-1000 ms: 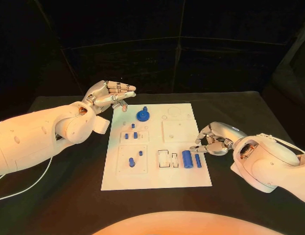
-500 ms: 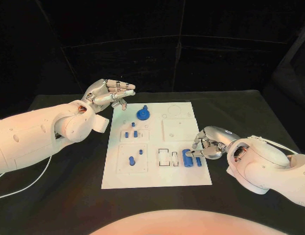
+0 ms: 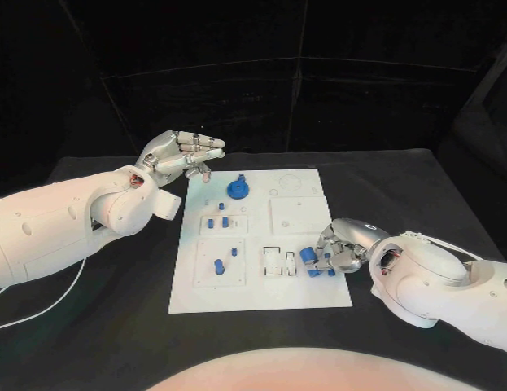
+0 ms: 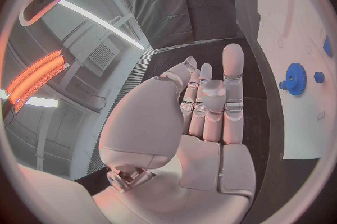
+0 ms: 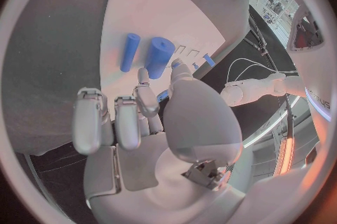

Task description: Assemble the parts on the task board

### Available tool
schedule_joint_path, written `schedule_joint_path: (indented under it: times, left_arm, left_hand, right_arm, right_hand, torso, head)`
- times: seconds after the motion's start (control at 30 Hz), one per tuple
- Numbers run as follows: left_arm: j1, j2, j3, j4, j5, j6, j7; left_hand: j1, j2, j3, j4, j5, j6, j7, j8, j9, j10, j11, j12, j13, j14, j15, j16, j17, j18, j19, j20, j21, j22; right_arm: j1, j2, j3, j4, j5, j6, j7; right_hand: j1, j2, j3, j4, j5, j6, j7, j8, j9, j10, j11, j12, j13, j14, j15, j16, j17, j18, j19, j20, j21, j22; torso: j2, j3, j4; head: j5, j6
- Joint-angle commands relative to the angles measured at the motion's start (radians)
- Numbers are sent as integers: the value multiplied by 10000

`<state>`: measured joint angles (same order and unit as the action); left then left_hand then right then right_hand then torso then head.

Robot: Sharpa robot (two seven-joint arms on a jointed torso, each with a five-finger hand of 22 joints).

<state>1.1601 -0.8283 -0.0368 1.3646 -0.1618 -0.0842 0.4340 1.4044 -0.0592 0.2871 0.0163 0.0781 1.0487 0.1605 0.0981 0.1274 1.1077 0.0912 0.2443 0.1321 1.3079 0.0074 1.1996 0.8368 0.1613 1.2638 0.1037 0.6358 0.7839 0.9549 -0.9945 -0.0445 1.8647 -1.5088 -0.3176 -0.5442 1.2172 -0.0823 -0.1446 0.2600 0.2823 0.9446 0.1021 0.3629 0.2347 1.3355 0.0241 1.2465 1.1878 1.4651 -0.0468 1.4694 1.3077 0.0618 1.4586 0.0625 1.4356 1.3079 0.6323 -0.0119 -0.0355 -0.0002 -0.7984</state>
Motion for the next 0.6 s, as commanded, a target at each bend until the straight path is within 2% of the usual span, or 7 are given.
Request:
schedule_joint_path:
  times: [0.03, 0.17, 0.43, 0.6]
  left_arm:
    - [14, 2, 9, 9, 42, 121, 39]
    - [14, -6, 9, 10, 42, 127, 36]
    - [13, -6, 8, 0, 42, 145, 33]
    - [13, -8, 7, -2, 42, 147, 30]
  left_hand:
    - [52, 43, -21, -43, 50, -33, -13, 64, -5, -47, -9, 60, 11, -62, 12, -43, -10, 139, -39, 33, -20, -9]
    - [52, 43, -21, -43, 50, -33, -13, 64, -5, -47, -9, 60, 11, -62, 12, -43, -10, 139, -39, 33, -20, -9]
    - [52, 43, -21, -43, 50, -33, -13, 64, -5, -47, -9, 60, 11, -62, 12, -43, -10, 139, -39, 33, -20, -9]
    - [52, 43, -21, -43, 50, -33, -13, 64, -5, -47, -9, 60, 11, -62, 12, -43, -10, 139, -39, 33, -20, -9]
  right_arm:
    - [-52, 89, 0, -94, -202, 227, -71]
    - [-139, 211, 0, -239, -219, 323, -89]
    - [-230, 346, 1, -390, -391, 250, -72]
    - [-245, 401, 2, -429, -450, 71, -75]
  right_hand:
    - [4, 99, -14, 74, -41, -73, 11, 71, 20, 98, -2, 48, 34, 685, -10, 72, 583, -109, 106, -12, 71, 185]
    - [70, 136, -26, 103, -24, -78, 4, 109, 46, 108, -9, 52, 61, 687, -14, 77, 595, -112, 110, -15, 79, 199]
    - [246, 219, -46, 117, 51, -105, -3, 179, 96, 114, -16, 47, 109, 692, -21, 96, 634, -112, 106, -23, 81, 205]
    - [540, 396, -36, 60, 269, -99, -20, 291, 171, 170, -33, 93, 231, 698, -35, 116, 675, -121, 122, -35, 110, 259]
  torso:
    - [-1, 3, 14]
    - [4, -3, 14]
    - [4, 10, 23]
    - [7, 0, 20]
  head:
    - [6, -9]
    - [30, -24]
    - [50, -40]
    - [57, -43]
